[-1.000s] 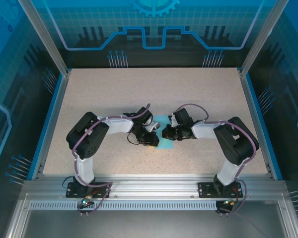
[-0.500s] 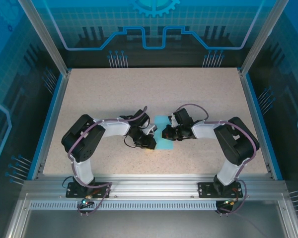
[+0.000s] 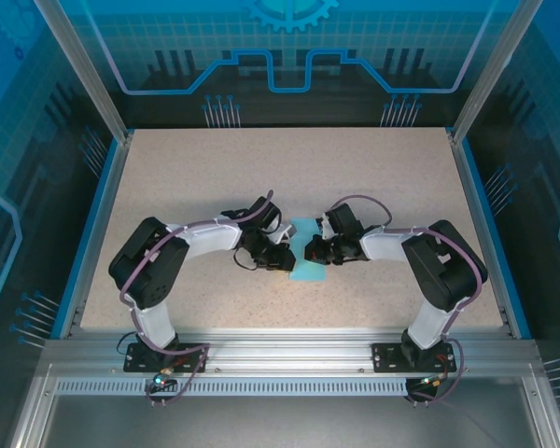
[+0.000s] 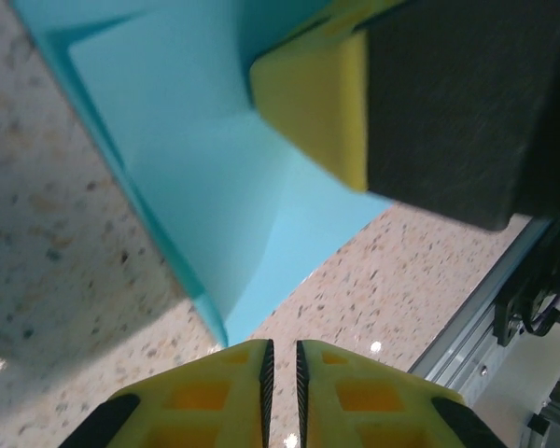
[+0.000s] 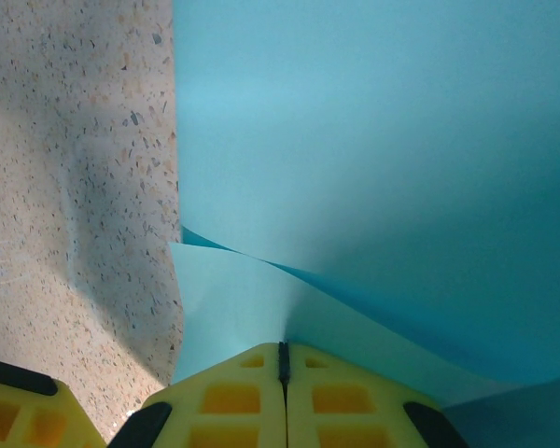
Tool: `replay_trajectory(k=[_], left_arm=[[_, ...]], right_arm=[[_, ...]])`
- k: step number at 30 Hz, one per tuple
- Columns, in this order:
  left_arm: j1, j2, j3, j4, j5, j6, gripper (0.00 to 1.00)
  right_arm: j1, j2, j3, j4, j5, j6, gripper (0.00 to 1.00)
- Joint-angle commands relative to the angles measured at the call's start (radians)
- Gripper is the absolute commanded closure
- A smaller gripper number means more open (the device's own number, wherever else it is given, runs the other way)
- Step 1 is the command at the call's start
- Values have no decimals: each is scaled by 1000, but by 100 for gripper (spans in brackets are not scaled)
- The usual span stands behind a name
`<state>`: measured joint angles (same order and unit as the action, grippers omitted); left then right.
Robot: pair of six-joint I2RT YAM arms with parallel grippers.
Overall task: Fold a paper plane with a square sheet of paper (fold left side to right side)
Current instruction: Fold the triangle a second time at the center of the table.
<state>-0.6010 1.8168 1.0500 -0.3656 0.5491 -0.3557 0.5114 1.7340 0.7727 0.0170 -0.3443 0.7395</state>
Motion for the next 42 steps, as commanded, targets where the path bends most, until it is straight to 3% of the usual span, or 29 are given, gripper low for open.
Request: replay_trajectory(k=[1,14,27,42], left_arm=[[6,48,41,-13,40,-3,83],[6,128,65,-50,-15,24,86],[-2,153,63,-77,-57,43,96],[-13,154,72,-105,-93,44,100]], right_arm=[[4,19,-15,-107,47,-15,93],[5,-10,-16,-95,38,-28,93],[15,-131,-39,-81,1,-51,95],[90,-53,-23,-51,-28,-28,97]])
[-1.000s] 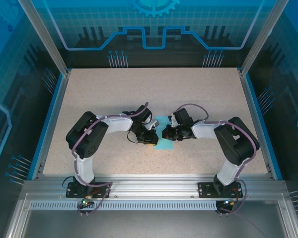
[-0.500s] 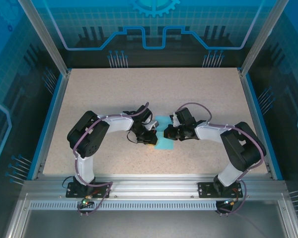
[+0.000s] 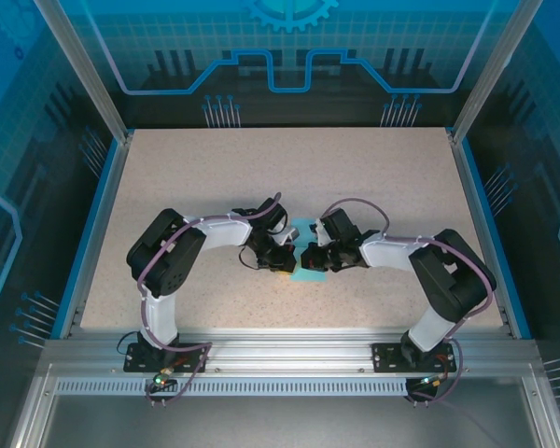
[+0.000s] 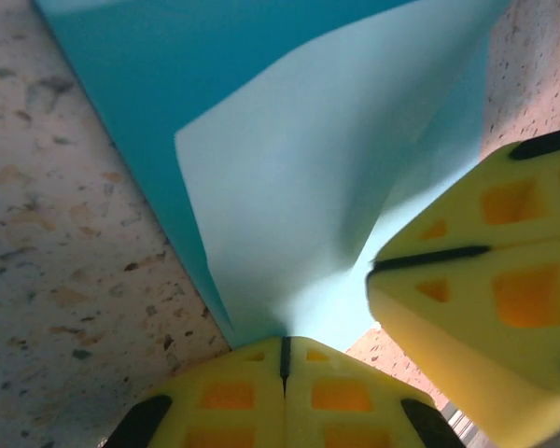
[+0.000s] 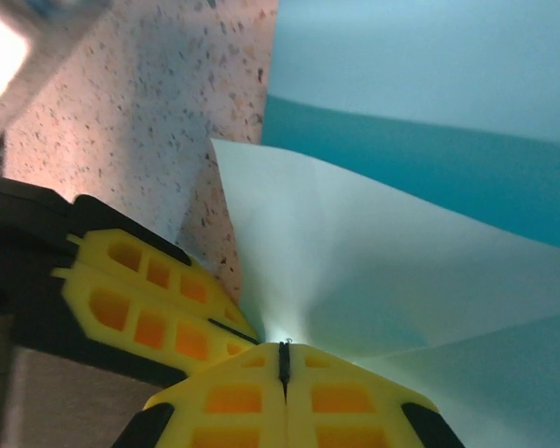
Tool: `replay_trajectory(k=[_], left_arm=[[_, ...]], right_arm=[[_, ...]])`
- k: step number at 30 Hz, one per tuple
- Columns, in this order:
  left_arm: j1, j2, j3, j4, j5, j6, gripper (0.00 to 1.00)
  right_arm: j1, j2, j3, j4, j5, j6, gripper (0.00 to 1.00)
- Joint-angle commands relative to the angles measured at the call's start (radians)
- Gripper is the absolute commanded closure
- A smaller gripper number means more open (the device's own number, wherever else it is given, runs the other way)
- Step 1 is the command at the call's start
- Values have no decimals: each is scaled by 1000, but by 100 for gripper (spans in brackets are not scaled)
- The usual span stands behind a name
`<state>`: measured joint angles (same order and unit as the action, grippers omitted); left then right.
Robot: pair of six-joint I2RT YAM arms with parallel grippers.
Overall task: Fold a paper plane with a square sheet of paper (fold left side to right side)
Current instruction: Fold the triangle a second time at the center of the table.
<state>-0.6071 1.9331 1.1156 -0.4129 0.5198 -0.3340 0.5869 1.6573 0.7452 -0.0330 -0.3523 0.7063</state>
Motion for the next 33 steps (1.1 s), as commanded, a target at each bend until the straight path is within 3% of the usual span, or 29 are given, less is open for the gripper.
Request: replay_trajectory(k=[1,33], left_arm=[[-8,39,7,-58,-66,23,100],[-10,52,-3,-75,-93,24,100]], right_arm=[[16,28,5,-3,-20,5,97],[-66,105,80,-134,38,-58,97]])
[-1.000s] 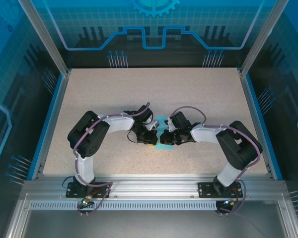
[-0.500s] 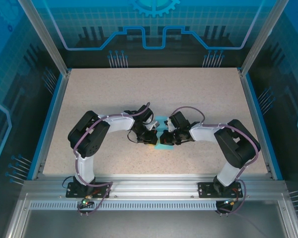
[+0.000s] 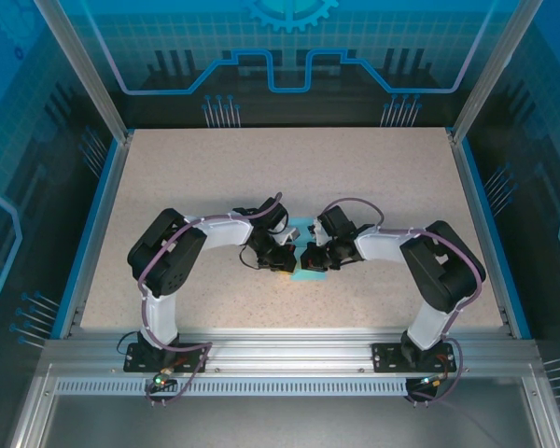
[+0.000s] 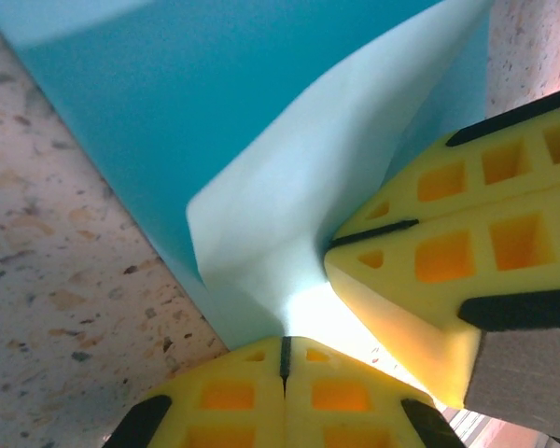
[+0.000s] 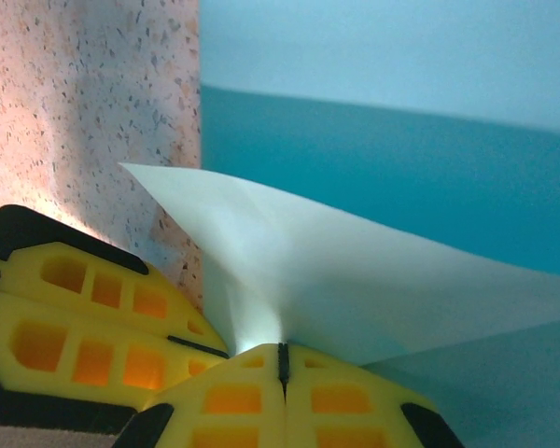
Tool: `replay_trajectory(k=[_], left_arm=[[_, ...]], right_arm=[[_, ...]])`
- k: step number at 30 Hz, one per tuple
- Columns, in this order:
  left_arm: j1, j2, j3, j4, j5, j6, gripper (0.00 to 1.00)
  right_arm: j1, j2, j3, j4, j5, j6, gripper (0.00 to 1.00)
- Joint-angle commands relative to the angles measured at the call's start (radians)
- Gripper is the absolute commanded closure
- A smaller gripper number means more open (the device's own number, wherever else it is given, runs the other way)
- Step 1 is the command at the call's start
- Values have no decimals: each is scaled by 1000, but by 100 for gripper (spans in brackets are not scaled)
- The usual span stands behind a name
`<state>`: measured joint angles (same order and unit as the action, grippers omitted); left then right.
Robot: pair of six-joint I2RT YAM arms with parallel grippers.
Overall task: Fold a paper plane with a square sheet of paper (fold left side to right side)
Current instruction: Fold the triangle a second time at the center of the table.
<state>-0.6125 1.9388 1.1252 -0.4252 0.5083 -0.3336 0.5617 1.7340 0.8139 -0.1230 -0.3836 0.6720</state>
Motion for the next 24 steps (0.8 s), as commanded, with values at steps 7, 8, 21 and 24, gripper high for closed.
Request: replay_trajectory(k=[7,8,21,24], left_arm=[[-4,49,-13,-65,-83,25,100],[-4,50,-13,-65,-83,25,100],[-5,51,-15,-66,-85,25,100],[-5,51,-16,-66,-83,25,100]], right_arm=[[-70,30,19,-55,68,-40,97],[-75,34,20,-56,66,-43,97],[-145,43,42,-93,60,-93,97],[-162,47,52,-105,59,-108,97]])
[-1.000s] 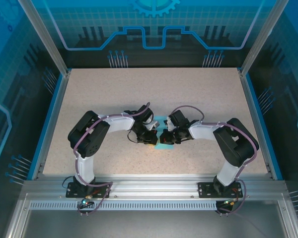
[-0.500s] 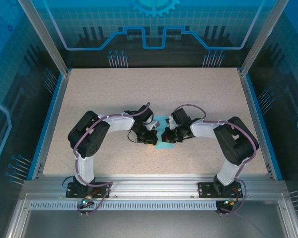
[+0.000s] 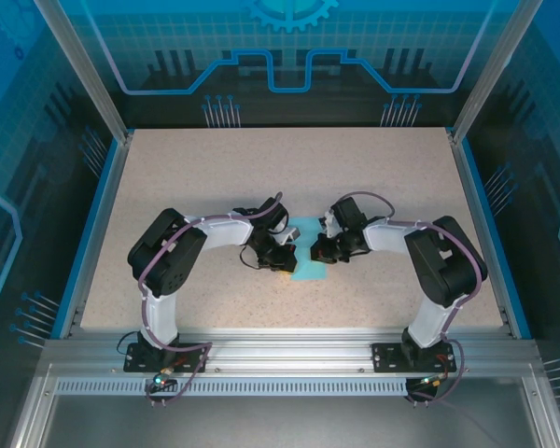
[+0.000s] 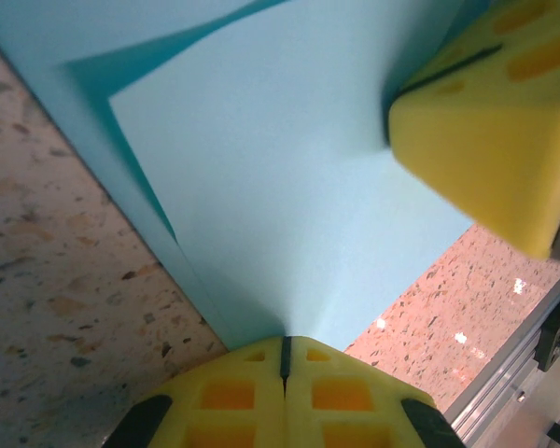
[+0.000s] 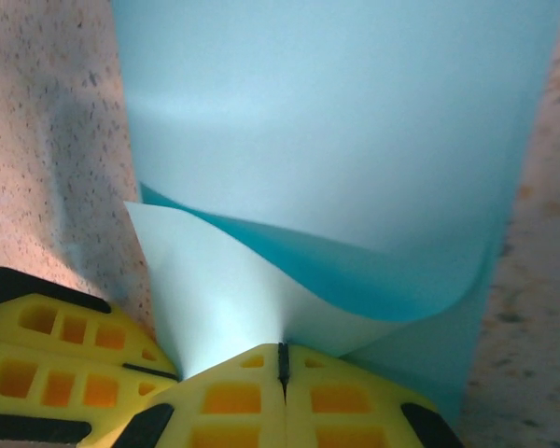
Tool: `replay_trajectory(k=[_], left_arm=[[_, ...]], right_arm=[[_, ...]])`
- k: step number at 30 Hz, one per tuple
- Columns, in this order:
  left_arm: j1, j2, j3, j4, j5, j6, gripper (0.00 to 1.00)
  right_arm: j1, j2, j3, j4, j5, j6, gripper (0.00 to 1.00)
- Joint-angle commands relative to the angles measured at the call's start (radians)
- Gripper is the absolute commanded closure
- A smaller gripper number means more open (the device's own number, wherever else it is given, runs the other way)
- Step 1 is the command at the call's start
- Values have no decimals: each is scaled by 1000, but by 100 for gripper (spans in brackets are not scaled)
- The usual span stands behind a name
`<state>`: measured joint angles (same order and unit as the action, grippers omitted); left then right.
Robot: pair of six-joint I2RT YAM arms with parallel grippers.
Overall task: Fold a paper plane with a square sheet of paper (fold left side to right side)
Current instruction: Fold the triangle a second time at the center of the table.
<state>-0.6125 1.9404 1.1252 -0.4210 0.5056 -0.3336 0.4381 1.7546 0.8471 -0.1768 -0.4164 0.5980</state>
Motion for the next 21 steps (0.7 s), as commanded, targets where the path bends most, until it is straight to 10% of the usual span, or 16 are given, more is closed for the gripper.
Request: replay_trajectory(k=[1,21], left_arm=[[-5,49,-16,-70,-81,25,100],[-5,43,-18,-68,-84,25,100]], right_arm=[[-46,29,24,-57,93,-39,97],[-169,96,116,-122,52,-120,97]])
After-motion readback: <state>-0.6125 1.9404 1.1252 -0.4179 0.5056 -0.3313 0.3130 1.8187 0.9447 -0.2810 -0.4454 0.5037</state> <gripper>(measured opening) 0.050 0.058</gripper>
